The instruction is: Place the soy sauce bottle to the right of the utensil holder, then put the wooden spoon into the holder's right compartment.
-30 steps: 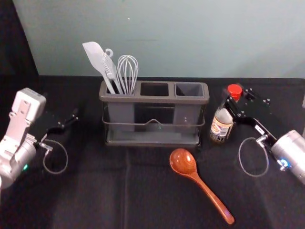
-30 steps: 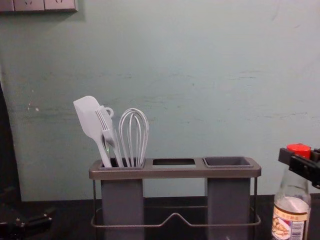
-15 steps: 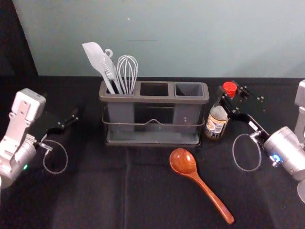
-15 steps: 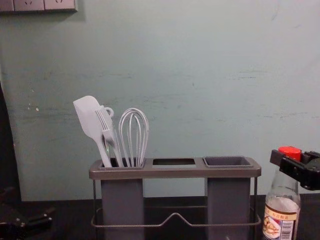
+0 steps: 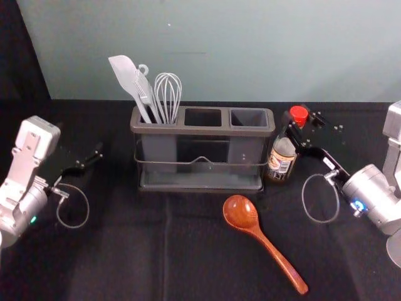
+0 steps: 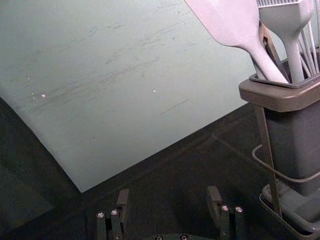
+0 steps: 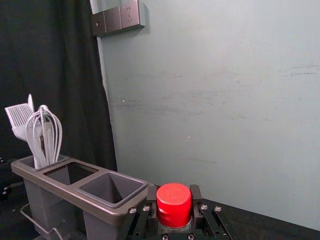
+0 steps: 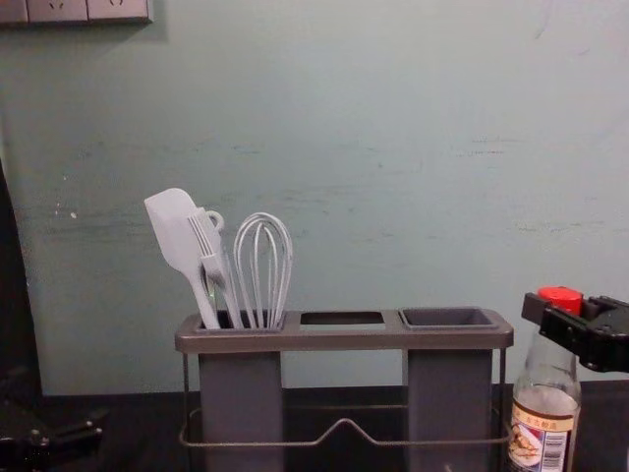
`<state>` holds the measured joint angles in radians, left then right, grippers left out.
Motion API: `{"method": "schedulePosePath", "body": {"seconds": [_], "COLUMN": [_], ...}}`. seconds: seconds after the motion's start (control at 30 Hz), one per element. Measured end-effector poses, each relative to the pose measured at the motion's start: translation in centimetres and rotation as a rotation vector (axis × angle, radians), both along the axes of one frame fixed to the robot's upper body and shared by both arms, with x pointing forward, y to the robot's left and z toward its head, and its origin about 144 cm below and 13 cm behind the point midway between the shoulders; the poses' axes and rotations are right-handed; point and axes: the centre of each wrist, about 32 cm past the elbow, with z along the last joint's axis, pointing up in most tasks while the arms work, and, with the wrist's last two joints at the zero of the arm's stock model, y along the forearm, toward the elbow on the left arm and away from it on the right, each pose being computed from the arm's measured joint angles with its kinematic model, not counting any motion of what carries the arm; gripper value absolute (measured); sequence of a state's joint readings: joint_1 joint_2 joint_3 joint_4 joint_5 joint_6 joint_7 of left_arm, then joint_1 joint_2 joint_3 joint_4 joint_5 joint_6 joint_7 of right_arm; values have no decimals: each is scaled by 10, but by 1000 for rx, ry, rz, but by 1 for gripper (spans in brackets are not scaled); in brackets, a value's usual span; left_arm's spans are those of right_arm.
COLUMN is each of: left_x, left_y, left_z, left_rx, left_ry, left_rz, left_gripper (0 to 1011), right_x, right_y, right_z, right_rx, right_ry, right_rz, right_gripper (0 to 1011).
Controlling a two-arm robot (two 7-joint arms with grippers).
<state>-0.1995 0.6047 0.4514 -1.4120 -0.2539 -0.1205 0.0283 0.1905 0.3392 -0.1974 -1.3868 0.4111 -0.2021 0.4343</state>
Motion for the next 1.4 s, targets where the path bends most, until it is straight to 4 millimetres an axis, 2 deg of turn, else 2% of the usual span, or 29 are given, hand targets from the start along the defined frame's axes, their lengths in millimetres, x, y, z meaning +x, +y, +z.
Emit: {"method": "schedulePosePath", "body": {"seconds": [1.17, 1.4], "left_x": [0, 0], "left_y": [0, 0], "left_z": [0, 0], "left_rx": [0, 0], "left_ry": [0, 0], "left_rz": [0, 0], "left_gripper": [1000, 1000], "right_x": [0, -1], "right_y": [1, 2], "right_z": [-6, -5], "right_rx": [1, 4], "right_ry": [10, 5], "right_rz": [-20, -23], "right_gripper": [394, 629]}}
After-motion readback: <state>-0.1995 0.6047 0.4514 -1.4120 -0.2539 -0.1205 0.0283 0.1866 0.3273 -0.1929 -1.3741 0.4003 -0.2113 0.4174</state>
